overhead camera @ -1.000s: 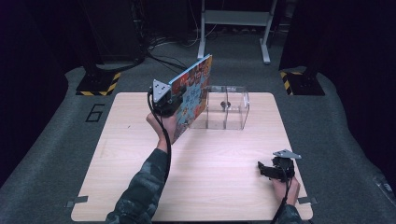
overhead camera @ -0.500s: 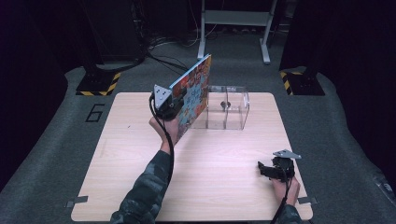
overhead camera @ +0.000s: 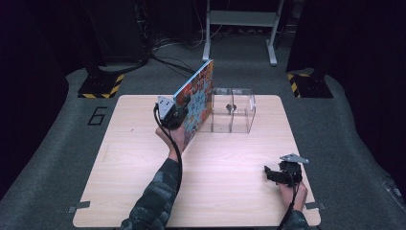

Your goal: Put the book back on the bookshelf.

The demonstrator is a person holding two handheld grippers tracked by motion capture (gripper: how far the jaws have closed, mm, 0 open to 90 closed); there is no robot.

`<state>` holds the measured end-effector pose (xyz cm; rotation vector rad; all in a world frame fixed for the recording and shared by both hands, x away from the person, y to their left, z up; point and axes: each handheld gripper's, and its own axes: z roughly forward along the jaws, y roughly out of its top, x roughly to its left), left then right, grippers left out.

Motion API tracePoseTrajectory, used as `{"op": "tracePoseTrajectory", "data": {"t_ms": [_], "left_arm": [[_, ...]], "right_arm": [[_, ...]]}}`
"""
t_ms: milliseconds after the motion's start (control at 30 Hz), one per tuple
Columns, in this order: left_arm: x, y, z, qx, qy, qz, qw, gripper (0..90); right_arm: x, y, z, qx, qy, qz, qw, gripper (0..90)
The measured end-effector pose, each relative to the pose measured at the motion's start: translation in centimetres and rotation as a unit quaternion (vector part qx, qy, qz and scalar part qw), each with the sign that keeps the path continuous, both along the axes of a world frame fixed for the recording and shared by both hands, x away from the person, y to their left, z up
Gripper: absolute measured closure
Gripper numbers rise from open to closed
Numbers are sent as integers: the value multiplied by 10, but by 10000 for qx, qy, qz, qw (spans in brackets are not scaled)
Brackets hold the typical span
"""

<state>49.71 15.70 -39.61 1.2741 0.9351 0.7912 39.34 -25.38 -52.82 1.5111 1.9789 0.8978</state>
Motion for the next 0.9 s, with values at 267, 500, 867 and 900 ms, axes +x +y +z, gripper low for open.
{"op": "tracePoseTrajectory", "data": {"t_ms": [267, 500, 867, 900], "left_arm": [[-5, 6, -6, -45, 142, -42, 9999, 795], [-6, 15, -10, 8, 429, -131, 9990, 790], [-7, 17, -3, 88, 753, -364, 9965, 754], [-7, 18, -2, 124, 795, -411, 9959, 738]], "right_arm": [[0, 0, 0, 7, -2, -2, 10000, 158], [-1, 1, 0, 14, 13, -26, 10000, 158], [-1, 1, 0, 20, 13, -12, 10000, 159], [0, 0, 0, 11, 8, -6, 10000, 159]]}}
